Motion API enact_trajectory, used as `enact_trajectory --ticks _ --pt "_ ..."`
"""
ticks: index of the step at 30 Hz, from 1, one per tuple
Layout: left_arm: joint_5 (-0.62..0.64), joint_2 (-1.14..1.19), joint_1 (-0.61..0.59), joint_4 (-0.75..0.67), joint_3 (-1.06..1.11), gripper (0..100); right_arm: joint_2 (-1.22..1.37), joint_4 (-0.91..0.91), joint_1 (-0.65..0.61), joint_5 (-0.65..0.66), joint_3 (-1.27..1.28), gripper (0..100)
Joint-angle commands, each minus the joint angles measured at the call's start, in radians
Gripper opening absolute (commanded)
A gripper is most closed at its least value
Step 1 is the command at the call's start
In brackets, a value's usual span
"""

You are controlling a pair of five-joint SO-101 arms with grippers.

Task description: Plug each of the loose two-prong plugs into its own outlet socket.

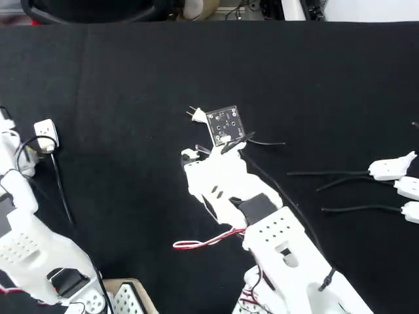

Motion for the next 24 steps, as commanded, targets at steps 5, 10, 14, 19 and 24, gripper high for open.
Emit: enact_trajectory --ticks 5,10,14,19,24 --pt "-0.127 -0.393 0.097 0.169 0.182 3 0.004 -0.017 0.021 0.011 -0.058 1.2" --pt "-0.307 -0.775 0.288 0.295 0.424 3 0.002 0.017 0.12 0.005 -0.099 1.2" --pt "-0.344 -1.077 0.532 0.39 0.598 3 0.002 0.12 0.178 0.005 -0.171 1.2" --pt "-0.344 -1.295 0.9 0.307 0.8 3 0.002 0.265 0.296 0.011 -0.28 1.2" --pt "-0.451 -1.295 1.009 0.084 1.0 3 -0.001 0.318 0.404 0.011 -0.334 1.2"
